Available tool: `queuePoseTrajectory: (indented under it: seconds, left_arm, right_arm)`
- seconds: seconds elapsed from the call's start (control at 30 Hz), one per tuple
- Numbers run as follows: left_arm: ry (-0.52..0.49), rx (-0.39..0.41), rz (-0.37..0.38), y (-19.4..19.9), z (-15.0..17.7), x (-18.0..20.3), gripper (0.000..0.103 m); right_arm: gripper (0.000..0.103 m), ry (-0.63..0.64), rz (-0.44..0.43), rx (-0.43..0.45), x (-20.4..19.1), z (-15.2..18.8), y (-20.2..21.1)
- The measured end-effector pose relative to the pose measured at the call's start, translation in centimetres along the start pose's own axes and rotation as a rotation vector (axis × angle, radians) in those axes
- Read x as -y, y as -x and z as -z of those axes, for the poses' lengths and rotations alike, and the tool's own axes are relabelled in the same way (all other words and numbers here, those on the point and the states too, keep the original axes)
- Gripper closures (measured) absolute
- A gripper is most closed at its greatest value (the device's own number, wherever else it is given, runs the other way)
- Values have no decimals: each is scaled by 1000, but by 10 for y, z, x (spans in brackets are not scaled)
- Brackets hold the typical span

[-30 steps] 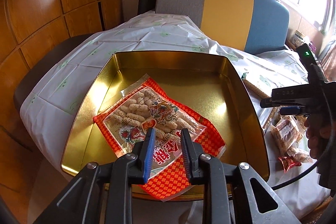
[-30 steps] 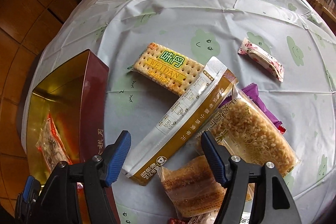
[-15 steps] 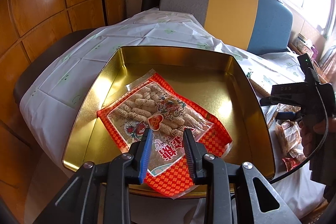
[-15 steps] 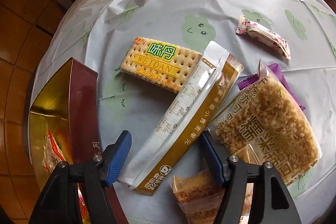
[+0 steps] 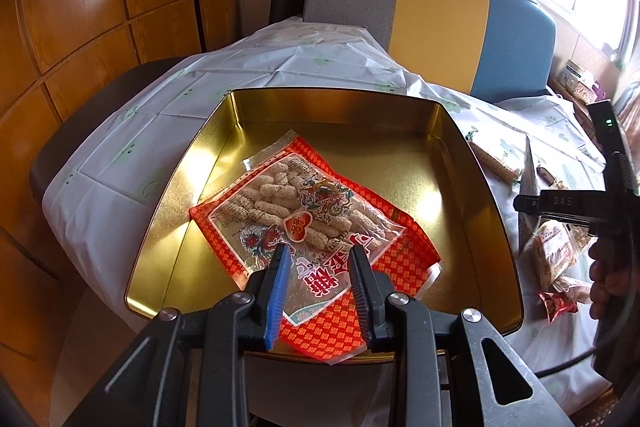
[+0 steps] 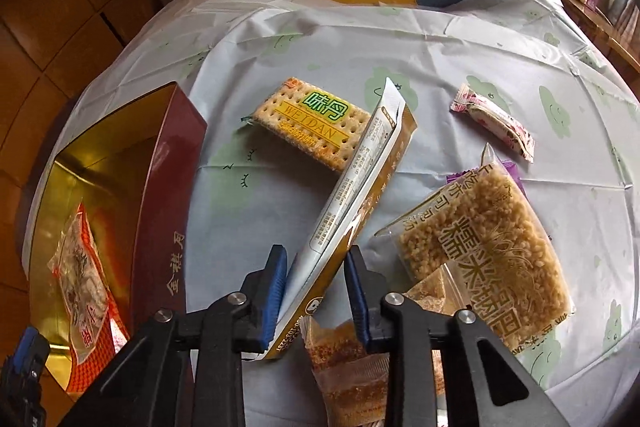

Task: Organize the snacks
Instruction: 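Grasp the long white-and-gold stick package with the right tool, then carry the stick package into the gold tray and open the right tool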

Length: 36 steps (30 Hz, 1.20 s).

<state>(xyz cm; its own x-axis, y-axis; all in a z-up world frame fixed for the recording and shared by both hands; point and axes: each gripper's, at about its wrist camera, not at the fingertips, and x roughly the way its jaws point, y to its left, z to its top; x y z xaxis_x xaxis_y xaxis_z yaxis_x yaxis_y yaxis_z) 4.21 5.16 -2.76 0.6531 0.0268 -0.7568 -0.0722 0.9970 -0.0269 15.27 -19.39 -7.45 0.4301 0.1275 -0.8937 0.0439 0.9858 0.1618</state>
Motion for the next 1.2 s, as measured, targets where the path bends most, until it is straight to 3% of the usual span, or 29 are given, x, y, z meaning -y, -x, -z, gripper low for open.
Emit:
queuePoseTrajectory:
  seconds: [0.37,0.67,1.03,1.1,1.13,1.17,1.2]
  left_arm:
    - [6,-2,-9,4,4,-3,71]
    - [14,-3,-9,4,5,-5,70]
    - [41,1,-15,4,5,-13,70]
    - [44,-3,-16,3,5,-15,70]
    - [47,-5,-18,3,6,-15,70]
    - [49,-5,-21,3,6,-17,70]
    - [52,-5,-24,3,6,-19,69]
  right_arm:
    - [91,129,-86,98,-19,11,49]
    - [92,146,-89,171,-24,17,85]
    - [92,157,-222,352,-62,1,148]
    - [88,161,-255,353,-75,-3,145]
    - [82,174,-275,339,-83,-4,140]
    - [69,183,-297,317,-91,-4,133]
    - [67,190,-315,284,-98,-3,124]
